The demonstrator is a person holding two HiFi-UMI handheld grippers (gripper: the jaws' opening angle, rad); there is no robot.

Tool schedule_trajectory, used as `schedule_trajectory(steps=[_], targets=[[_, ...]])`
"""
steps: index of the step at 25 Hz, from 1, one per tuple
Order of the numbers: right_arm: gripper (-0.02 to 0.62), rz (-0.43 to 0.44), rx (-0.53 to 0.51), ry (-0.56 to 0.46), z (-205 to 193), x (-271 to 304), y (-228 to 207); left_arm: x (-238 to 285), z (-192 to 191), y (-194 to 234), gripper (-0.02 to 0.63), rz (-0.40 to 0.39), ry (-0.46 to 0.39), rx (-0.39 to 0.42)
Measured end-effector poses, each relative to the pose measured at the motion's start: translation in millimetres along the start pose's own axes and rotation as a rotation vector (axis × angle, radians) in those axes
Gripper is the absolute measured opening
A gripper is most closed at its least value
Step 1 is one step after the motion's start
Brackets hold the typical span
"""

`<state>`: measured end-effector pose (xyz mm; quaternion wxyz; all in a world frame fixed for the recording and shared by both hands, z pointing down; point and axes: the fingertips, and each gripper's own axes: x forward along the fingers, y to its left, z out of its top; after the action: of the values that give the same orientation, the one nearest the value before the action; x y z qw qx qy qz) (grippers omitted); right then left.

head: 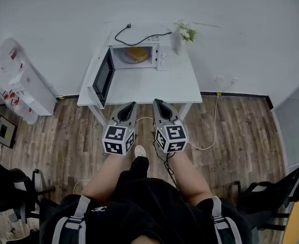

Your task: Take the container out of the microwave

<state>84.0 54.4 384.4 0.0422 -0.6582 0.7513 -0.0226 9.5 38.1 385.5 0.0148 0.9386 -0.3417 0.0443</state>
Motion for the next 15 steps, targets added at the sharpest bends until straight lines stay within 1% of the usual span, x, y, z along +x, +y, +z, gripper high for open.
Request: schedule_trajectory(steps=[5, 9, 13, 15], targets=[[0.003, 0.018, -0.005, 0.013, -8.5, 20.4, -12.8, 23.9, -6.1, 11.0, 0.005, 0.01, 0.004, -0.001], [0.003, 0.028, -0.017, 0.012, -11.1, 49.9, -27.8, 56.0, -9.6, 29.5, 0.005, 0.015, 0.005, -0.009], [0.003, 0.045, 0.011, 0.019, -14.1, 83.2, -45.7, 90.4, -11.1, 47.2, 0.005, 0.024, 0.012, -0.014], [0.003, 0.049, 0.007, 0.024, -16.6, 102.8, -55.1, 110.1, -13.2, 57.6, 0.005, 0.024, 0.022, -0.016]])
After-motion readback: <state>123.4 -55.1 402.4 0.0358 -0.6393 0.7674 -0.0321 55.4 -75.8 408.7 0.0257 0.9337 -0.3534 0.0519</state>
